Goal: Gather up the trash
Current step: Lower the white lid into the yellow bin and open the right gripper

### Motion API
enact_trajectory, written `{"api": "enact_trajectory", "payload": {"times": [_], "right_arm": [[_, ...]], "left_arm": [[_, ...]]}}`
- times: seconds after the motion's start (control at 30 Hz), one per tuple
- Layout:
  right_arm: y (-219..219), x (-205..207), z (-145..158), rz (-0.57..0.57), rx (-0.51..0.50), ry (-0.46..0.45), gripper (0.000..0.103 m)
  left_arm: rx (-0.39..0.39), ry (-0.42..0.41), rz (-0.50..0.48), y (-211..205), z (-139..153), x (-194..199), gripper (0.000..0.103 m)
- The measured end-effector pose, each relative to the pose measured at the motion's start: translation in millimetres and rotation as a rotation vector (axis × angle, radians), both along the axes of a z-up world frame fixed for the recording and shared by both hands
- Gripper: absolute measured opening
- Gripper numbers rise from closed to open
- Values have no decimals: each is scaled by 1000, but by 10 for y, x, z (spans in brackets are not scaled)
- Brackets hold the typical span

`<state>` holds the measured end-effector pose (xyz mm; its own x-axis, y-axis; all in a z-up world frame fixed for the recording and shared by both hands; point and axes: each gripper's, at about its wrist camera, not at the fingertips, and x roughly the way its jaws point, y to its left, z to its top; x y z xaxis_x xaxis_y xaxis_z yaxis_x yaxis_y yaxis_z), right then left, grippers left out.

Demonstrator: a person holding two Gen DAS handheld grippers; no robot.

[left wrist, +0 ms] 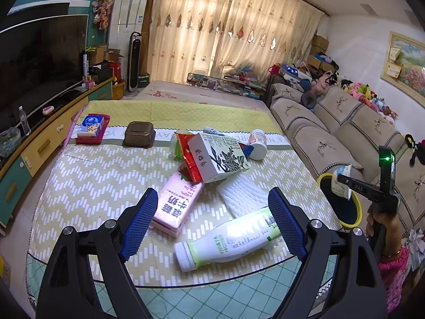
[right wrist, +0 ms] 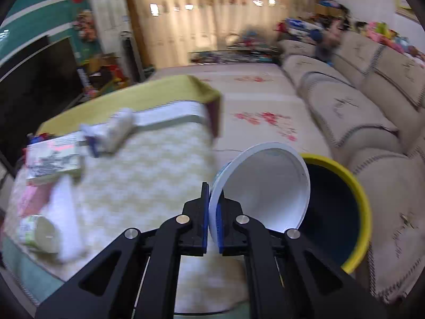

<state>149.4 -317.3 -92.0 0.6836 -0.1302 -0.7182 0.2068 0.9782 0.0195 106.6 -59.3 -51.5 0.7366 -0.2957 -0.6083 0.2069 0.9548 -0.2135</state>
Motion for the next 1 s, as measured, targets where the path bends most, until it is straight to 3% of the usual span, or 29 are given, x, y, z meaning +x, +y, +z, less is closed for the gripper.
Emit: {"api": "enact_trajectory", "payload": {"times": [0.2,0.47,0.6,0.73,1.0], "right_arm": [[-500,-1,-279,-127,7,64,5],[-772,49,-567,-189,24,125,5],[-801,82,-635,-207,16,144,10],[-811,76,-641,-223,10,146,26],[-769,17,-575,-221,10,130,30]], "left_arm": [[14,7,-31,-150,-14,34,84],[32,12,-55,-275,-17,55,84],[34,20,-65,-304,-47,67,84],[35,24,-70,-297,-68,76,84],[51,37,-93,-270,-175,69,84]]}}
